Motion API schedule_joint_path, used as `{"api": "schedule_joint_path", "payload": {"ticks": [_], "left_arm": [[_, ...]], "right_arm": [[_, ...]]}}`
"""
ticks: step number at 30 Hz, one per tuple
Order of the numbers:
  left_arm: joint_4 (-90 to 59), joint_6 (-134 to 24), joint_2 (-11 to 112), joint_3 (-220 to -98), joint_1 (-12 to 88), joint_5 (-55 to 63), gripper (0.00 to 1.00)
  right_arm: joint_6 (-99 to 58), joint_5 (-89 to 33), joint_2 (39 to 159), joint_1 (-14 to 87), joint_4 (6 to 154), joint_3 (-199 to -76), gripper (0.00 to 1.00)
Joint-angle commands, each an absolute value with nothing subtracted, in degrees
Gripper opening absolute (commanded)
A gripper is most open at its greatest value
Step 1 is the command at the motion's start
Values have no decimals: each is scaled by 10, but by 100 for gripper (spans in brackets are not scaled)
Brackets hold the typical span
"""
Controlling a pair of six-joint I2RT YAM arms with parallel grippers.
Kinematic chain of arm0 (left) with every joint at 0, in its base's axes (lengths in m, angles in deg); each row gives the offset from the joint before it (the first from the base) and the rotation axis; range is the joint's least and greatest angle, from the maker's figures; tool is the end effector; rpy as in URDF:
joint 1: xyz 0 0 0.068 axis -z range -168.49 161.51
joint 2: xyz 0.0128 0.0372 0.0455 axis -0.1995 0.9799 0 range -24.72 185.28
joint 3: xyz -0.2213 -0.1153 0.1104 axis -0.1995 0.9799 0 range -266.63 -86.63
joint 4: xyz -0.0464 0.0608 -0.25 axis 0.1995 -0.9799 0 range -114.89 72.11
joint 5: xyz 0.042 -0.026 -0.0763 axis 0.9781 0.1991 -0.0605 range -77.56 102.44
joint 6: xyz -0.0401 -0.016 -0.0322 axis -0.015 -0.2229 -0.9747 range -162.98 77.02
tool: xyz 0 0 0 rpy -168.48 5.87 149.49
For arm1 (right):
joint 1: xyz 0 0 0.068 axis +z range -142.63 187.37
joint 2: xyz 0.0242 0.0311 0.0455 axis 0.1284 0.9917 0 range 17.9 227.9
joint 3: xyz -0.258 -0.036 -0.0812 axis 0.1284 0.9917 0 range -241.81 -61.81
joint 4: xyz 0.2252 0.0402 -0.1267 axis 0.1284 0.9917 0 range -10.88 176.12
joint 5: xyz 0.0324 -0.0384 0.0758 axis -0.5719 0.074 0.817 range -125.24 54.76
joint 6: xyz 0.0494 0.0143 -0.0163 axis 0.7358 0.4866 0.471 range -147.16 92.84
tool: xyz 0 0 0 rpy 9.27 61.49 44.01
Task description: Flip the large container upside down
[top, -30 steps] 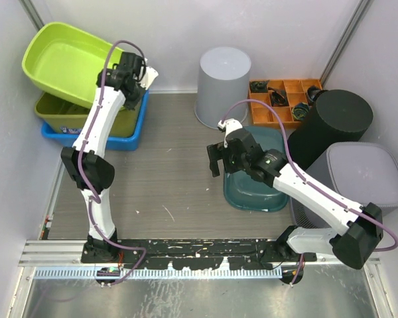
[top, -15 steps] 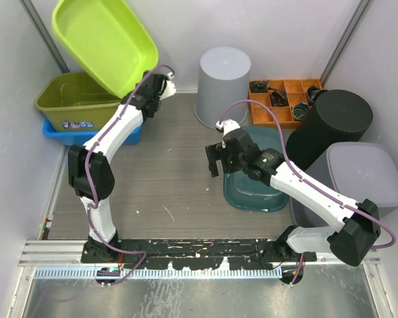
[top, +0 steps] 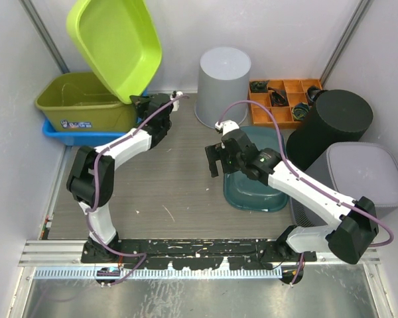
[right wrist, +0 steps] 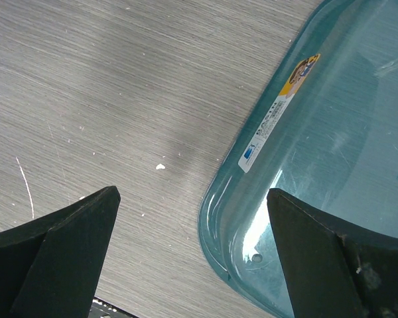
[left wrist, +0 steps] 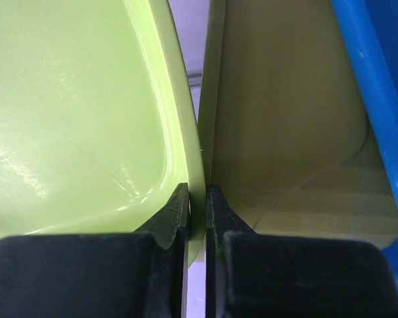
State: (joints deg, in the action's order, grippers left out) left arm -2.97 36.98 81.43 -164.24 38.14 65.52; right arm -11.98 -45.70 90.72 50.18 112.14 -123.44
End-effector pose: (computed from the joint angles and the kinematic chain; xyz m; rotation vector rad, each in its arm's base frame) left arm 0.3971 -0.1673 0.2804 1.0395 1.6731 1.4653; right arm 0.2041 0.1802 0.3011 -0.4713 2.2968 0.2924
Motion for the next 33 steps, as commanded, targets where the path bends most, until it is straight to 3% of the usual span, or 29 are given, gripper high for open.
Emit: {"api": "schedule_joint_path", "payload": {"ticks": [1,5,9,17,25,33], "left_arm": [[13,268,719,-1651,388,745,0],[-425,-84,682,-1748,392,657,0],[-586,-200,659,-1776,410,568,0],[-759,-314,654,-1805,411,419,0],[-778,-328,640,-1801,412,363,0],[-953,-284,638,-2026,435,222,0]], "right_arm": [[-114,-470,911,504,1102,-1236,100],[-114,-473,909,504,1105,-1232,100],[-114,-472,914,504,1105,-1230,100],[-110,-467,932,504,1105,-1229,100],[-112,-488,938,504,1115,-1237,100],[-115,-573,906,504,1155,-1283,100]]}}
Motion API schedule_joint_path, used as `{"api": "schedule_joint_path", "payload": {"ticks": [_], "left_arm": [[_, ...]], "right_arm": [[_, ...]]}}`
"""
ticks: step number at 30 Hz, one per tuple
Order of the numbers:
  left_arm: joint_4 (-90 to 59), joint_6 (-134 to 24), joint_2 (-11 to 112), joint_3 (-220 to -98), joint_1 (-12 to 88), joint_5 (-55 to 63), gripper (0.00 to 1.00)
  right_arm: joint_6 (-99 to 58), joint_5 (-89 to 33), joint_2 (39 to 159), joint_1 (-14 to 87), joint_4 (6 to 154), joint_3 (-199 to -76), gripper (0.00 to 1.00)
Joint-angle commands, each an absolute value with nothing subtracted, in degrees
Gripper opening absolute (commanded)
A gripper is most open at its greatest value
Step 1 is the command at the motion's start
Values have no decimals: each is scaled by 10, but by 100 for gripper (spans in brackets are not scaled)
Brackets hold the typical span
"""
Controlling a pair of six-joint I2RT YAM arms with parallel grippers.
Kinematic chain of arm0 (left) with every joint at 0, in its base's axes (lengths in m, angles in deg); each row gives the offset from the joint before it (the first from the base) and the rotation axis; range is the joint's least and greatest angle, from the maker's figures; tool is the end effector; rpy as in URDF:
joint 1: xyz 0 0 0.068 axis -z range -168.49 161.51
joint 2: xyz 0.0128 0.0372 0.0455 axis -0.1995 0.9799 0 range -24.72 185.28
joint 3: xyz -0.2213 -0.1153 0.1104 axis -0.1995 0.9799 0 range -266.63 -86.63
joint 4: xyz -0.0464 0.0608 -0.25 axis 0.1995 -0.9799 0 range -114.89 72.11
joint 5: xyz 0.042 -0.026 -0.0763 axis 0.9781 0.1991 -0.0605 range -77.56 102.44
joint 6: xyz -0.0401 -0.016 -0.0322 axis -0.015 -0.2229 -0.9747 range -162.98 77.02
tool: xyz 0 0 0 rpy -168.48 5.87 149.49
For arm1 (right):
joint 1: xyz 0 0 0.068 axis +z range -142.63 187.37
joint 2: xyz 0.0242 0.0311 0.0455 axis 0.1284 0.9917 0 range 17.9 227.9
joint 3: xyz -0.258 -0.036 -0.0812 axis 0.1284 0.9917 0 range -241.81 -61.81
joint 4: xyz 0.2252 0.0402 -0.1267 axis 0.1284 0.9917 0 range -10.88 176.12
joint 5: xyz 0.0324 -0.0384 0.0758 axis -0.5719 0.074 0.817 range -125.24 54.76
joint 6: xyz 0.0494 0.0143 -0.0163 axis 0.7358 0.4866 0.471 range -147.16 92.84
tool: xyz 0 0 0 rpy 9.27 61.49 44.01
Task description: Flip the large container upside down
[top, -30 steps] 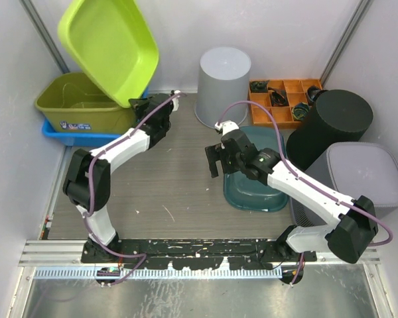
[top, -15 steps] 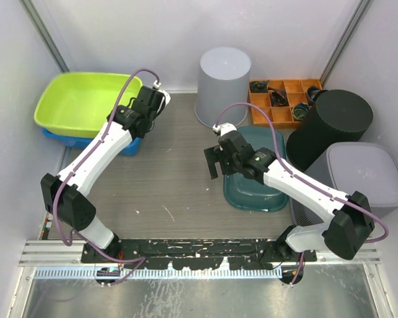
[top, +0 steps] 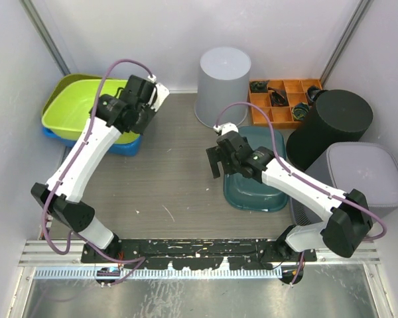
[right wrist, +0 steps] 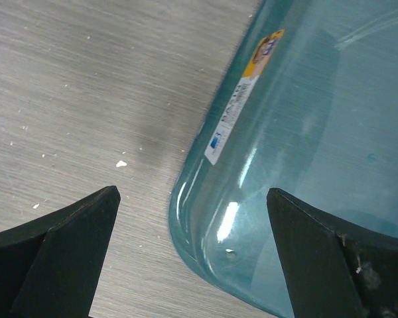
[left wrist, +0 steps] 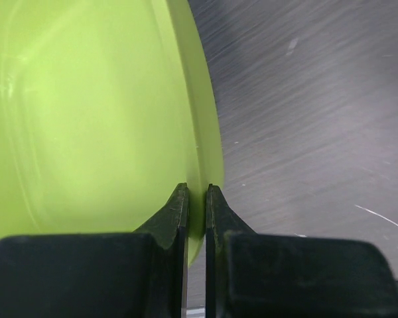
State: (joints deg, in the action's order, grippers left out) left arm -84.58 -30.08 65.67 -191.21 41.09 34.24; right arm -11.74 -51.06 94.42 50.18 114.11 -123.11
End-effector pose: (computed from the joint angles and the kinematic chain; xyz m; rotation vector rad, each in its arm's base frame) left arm 0.2759 -0.1414 0.4109 0.7303 2.3153 0.3423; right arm 0.2120 0.1830 0.2807 -0.4515 2.3641 0.1318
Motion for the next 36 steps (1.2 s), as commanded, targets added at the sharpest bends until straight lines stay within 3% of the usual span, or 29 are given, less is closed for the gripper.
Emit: {"api": "schedule_joint_path", "payload": {"ticks": [1,10,19,26,28,29,30,31,32,34,36], "left_arm": [[-982,-281,636,-2059,442,199,0],[-1160,-318,677,-2340,473,-26,0],[-1194,-330,647,-2305,473,-318,0],[-1197,-358,624,-2290,437,-545,0],[-1163,-388,610,-2238,382,-664,0],[-1061,-472,585,-2163,355,-725,0],[-885,-608,545,-2057,321,-810,0],[-672,-876,520,-1921,317,-825,0],[-534,-961,509,-1864,310,-817,0],[-515,-944,504,-1812,291,-819,0],[-622,-852,526,-1802,289,-836,0]], "right_arm": [[-116,-582,899,504,1168,-1298,100],[-61,-739,861,504,1298,-1469,100],[-44,-792,823,504,1359,-1577,100],[-18,-772,802,504,1383,-1588,100],[-11,-766,804,504,1394,-1594,100],[-6,-764,805,504,1401,-1598,100],[-2,-762,806,504,1406,-1600,100],[1,-761,805,504,1409,-1600,100],[6,-761,804,504,1412,-1599,100],[14,-760,799,503,1414,-1591,100],[22,-759,790,504,1412,-1579,100]]}}
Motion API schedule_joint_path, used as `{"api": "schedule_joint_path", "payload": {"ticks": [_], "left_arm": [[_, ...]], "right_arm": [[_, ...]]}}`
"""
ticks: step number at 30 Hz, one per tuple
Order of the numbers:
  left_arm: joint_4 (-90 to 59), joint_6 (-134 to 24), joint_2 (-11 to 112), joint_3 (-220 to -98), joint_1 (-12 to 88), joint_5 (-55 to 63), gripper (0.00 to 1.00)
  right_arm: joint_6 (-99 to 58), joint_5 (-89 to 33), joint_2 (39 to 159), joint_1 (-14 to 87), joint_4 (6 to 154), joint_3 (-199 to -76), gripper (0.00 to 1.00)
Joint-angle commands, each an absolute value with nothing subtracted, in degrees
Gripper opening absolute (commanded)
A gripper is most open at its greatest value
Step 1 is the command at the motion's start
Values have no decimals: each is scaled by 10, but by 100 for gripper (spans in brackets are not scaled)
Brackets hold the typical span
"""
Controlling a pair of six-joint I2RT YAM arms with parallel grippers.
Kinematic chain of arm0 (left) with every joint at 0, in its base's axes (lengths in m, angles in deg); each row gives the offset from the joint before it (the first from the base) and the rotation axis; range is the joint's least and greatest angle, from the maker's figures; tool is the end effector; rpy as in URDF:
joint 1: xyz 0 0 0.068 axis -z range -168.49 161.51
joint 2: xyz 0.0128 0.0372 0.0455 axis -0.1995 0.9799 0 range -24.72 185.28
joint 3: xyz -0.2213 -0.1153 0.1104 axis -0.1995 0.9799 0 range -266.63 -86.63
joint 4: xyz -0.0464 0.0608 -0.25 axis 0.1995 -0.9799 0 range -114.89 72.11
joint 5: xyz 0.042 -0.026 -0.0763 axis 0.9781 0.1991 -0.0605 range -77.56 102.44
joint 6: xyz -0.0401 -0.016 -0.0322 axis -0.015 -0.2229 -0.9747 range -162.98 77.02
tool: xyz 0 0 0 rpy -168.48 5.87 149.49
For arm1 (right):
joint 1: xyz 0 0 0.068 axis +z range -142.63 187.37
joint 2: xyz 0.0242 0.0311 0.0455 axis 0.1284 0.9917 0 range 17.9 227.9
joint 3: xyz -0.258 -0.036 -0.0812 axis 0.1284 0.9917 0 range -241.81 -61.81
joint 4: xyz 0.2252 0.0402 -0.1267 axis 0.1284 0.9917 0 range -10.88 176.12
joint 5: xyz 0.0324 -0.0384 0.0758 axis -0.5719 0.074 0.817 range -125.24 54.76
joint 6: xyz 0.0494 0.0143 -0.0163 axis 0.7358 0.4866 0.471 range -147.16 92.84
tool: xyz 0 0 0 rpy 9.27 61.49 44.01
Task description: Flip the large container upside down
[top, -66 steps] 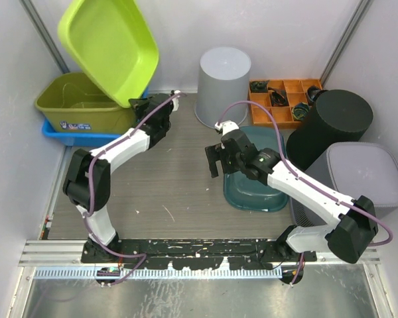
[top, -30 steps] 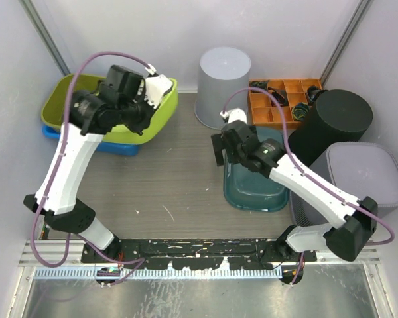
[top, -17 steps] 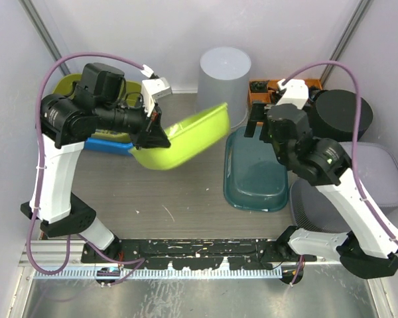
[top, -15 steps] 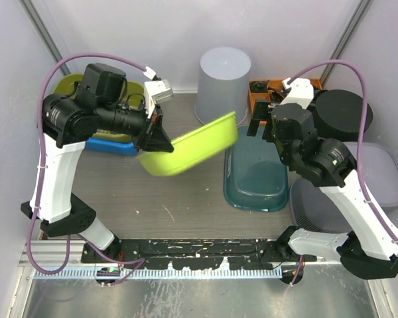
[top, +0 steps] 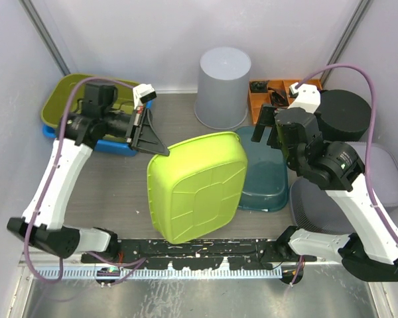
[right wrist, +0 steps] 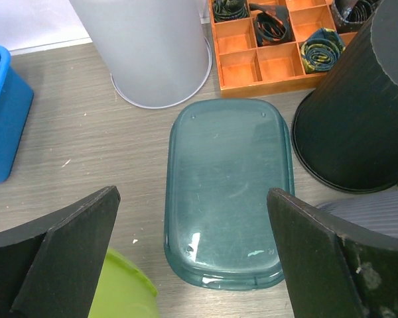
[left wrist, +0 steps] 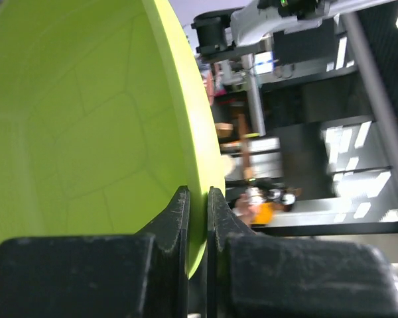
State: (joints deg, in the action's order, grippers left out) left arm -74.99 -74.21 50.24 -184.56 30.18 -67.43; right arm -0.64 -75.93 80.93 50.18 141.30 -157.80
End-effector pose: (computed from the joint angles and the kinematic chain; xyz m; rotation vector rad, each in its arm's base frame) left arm 0.1972 -0.1036 0.4743 0.6700 2.1045 -1.9836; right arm 0.1342 0.0925 0.4832 0.1404 1.9452 0.0547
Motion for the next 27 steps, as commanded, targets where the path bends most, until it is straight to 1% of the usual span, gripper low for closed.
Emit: {"api": "schedule_joint_path", "payload": {"ticks": [1,2,3,8,12,14,16,22,23,25,27], "left_arm": [[-795,-739,549,-1823,287,-849,0],[-918,-624,581,-1845,283,-853,0],[-953,-579,598,-1836,274,-854,0],[-958,-508,688,-1748,224,-855,0],[-973,-433,797,-1749,187,-855,0],[-1047,-328,865,-1794,181,-854,0],[-1177,-194,945,-1861,176,-853,0],[-1198,-188,1104,-2038,164,-851,0],[-1198,-193,1125,-2071,165,-850,4],[-1198,-212,1163,-2136,166,-849,18],[-1198,-230,1199,-2195,170,-844,25]], "right_arm": [[25,-760,787,504,1411,-1572,100],[27,-761,786,504,1411,-1568,100],[29,-763,786,504,1413,-1567,100],[34,-764,799,504,1429,-1573,100],[34,-771,798,504,1424,-1558,100],[27,-774,800,504,1416,-1551,100],[20,-775,803,504,1406,-1546,100],[-11,-773,808,504,1369,-1519,100],[-16,-770,809,504,1361,-1511,100],[-33,-755,809,504,1340,-1495,100],[-51,-726,809,504,1315,-1478,100]]}}
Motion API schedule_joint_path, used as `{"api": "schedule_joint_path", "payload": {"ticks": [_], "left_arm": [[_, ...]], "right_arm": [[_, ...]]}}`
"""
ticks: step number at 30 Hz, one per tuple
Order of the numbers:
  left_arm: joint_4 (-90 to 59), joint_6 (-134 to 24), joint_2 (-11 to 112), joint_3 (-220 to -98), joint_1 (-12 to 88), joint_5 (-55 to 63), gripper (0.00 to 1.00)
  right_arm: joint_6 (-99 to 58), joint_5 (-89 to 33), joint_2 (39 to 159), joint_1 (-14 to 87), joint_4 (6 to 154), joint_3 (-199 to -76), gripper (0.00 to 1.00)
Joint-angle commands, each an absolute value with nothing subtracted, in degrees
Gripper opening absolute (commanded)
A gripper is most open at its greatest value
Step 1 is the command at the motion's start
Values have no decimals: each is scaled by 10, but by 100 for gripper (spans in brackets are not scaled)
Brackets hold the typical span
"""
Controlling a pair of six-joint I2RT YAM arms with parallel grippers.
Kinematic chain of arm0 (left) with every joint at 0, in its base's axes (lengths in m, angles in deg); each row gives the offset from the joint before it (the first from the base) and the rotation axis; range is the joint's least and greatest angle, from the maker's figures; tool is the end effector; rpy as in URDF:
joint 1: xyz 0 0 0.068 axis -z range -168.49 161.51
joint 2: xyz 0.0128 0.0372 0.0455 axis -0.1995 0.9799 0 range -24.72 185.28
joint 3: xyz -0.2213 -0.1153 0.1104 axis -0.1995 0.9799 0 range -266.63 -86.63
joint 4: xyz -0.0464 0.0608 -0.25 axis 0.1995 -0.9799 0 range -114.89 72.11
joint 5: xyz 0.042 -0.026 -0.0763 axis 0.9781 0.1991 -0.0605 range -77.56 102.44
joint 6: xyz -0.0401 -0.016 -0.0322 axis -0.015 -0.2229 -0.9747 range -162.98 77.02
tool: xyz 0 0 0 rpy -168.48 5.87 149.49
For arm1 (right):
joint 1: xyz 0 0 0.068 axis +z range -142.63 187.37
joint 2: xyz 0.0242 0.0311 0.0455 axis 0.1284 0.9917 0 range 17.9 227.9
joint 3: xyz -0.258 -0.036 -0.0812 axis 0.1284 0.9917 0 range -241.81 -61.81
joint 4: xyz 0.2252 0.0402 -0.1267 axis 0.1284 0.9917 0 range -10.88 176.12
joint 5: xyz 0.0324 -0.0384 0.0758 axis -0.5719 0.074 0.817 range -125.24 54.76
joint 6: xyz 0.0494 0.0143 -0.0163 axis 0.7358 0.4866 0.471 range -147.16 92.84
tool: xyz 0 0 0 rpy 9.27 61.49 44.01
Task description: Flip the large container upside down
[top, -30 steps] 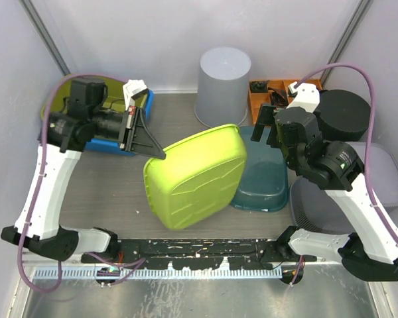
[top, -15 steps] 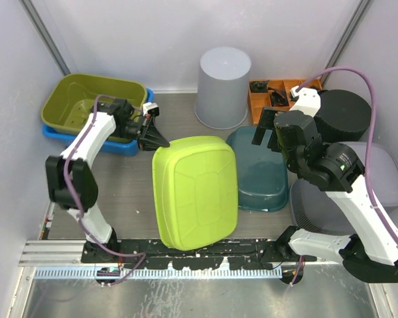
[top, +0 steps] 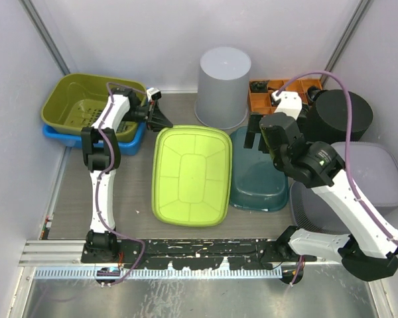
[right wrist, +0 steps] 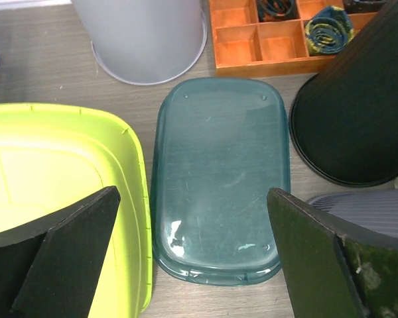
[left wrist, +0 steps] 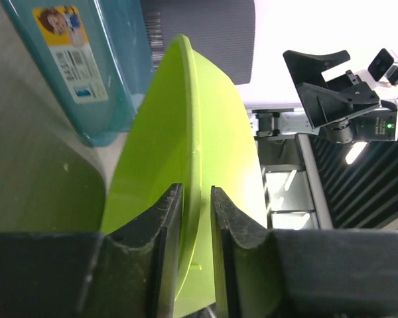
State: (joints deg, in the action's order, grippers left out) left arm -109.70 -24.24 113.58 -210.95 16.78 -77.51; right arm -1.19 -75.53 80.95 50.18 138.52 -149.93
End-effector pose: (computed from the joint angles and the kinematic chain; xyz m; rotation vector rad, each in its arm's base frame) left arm 0.4441 -0.0766 0.2170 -0.1582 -2.1963 2.1999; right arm 0.1480 0.1056 0.4501 0.0896 2.0134 -0.0086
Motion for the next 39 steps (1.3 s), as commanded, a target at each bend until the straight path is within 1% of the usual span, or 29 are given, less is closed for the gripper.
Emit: {"api": "schedule_joint_path", "payload": {"ticks": [1,4,6,7,9,10,11,13,14,16,19,21,23,25,27,29,31,33,35,38,39], "left_arm": [[-1198,-240,1211,-2228,173,-836,29],[-1198,-257,1245,-2293,179,-789,38],[-1187,-284,1262,-2325,182,-754,46],[-1159,-314,1263,-2326,183,-729,50],[-1010,-409,1238,-2277,182,-660,53],[-914,-475,1209,-2224,180,-630,57],[-806,-545,1176,-2165,177,-598,63],[-596,-667,1105,-2053,168,-560,83],[-552,-698,1093,-2030,166,-548,92],[-564,-700,1099,-2060,165,-534,92],[-654,-663,1138,-2166,165,-485,91],[-700,-643,1158,-2239,165,-430,94],[-720,-634,1172,-2283,164,-382,99],[-725,-630,1176,-2310,164,-353,99],[-726,-625,1165,-2319,165,-334,99],[-736,-599,1132,-2320,165,-312,99],[-756,-556,1076,-2315,167,-270,98],[-775,-507,989,-2298,166,-219,99],[-799,-458,917,-2287,166,-161,98],[-856,-388,835,-2304,160,-85,98],[-879,-372,818,-2315,153,-83,98]], "right_arm": [[-62,-705,808,503,1300,-1470,100],[-96,-617,800,504,1247,-1440,100],[-117,-538,785,504,1201,-1416,100],[-126,-509,778,504,1179,-1406,100],[-136,-461,770,504,1149,-1395,100],[-141,-442,769,504,1139,-1392,100],[-146,-421,770,504,1134,-1391,100],[-154,-381,778,504,1131,-1394,100],[-157,-362,782,506,1131,-1396,100],[-163,-339,786,517,1127,-1395,100],[-173,-311,780,536,1111,-1389,100],[-177,-280,774,543,1097,-1385,100],[-181,-240,773,547,1088,-1387,100],[-182,-200,779,552,1081,-1388,100],[-180,-130,792,564,1074,-1390,100],[-182,-97,820,600,1077,-1399,100],[-207,-136,863,676,1096,-1418,100],[-235,-217,912,759,1120,-1450,100],[-256,-303,964,815,1141,-1481,100],[-273,-389,1030,839,1132,-1500,100],[-275,-407,1046,843,1113,-1497,100]]}}
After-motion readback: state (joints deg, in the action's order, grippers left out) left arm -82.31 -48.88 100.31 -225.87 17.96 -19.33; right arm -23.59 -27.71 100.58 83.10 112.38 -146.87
